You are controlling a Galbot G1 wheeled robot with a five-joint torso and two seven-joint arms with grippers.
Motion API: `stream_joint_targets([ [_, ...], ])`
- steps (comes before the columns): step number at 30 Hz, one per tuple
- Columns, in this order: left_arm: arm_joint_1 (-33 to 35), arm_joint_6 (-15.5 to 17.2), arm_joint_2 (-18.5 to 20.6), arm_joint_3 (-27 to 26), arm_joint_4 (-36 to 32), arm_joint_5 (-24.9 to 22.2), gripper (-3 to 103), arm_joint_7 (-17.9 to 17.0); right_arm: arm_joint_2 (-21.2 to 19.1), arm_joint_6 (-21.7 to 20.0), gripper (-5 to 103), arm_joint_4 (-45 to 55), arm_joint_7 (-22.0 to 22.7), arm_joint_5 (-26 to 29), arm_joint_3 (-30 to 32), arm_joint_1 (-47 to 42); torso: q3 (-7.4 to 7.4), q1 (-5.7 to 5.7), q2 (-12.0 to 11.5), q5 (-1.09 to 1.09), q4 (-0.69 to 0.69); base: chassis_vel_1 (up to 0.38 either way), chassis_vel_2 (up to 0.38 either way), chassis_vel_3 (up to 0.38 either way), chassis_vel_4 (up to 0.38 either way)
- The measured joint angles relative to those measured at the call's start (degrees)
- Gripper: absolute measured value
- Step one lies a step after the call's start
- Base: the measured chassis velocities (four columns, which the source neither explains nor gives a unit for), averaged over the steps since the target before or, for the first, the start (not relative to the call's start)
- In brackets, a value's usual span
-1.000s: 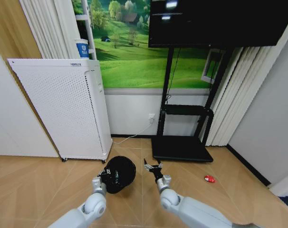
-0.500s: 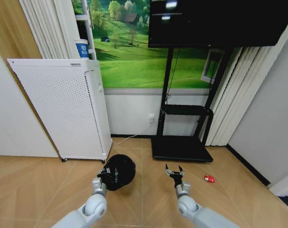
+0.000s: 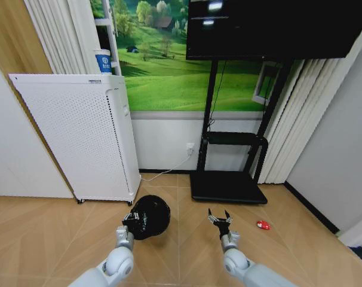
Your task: Pick up the trash bin and place the garbage on the floor into it.
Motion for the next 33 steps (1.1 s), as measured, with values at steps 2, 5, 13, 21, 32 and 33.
stream_joint_targets([
  [2, -0.34, -0.06, -0.14, 0.70, 0.33, -0.26, 7, 0.19, 0.06, 0.05, 100, -0.04, -0.01, -0.06, 0.01, -0.01, 0.20, 0.08, 0.27, 0.00, -0.01, -0.052, -0.045, -0.044, -0.037],
  [5, -0.61, -0.08, -0.22, 1.48, 0.66, -0.34, 7, 0.40, 0.04, 0.11, 100, -0.04, -0.07, -0.23, 0.15, -0.18, 0.48, 0.19, 0.66, 0.00, -0.01, -0.049, -0.069, -0.056, -0.052],
  [13, -1.45, -0.13, -0.99, 3.22, 1.88, -0.44, 7, 0.62, 0.03, 1.58, 100, -1.26, -1.19, -1.56, 0.90, -0.63, 1.51, 0.76, 2.26, 0.00, -0.01, -0.077, -0.078, -0.067, -0.073],
  [21, -1.43, 0.13, -1.48, 3.70, 2.05, -0.60, 7, 0.60, 0.29, 3.22, 100, -2.79, -2.73, -3.55, 0.99, -1.06, 2.41, 1.08, 3.49, 0.00, -0.03, -0.093, -0.097, -0.102, -0.114],
  [32, -0.77, 0.86, -2.02, 3.72, 2.17, -0.81, 7, 0.69, 0.82, 3.49, 100, -3.24, -2.72, -3.96, 1.08, -1.34, 2.33, 1.01, 3.31, 0.01, -0.02, -0.033, -0.038, -0.035, -0.030],
  [33, -0.80, 0.78, -2.06, 3.72, 2.23, -0.81, 7, 0.84, 0.82, 3.53, 100, -3.27, -2.72, -4.02, 1.12, -1.38, 2.13, 0.92, 3.02, 0.00, -0.03, 0.000, 0.000, 0.000, 0.000],
])
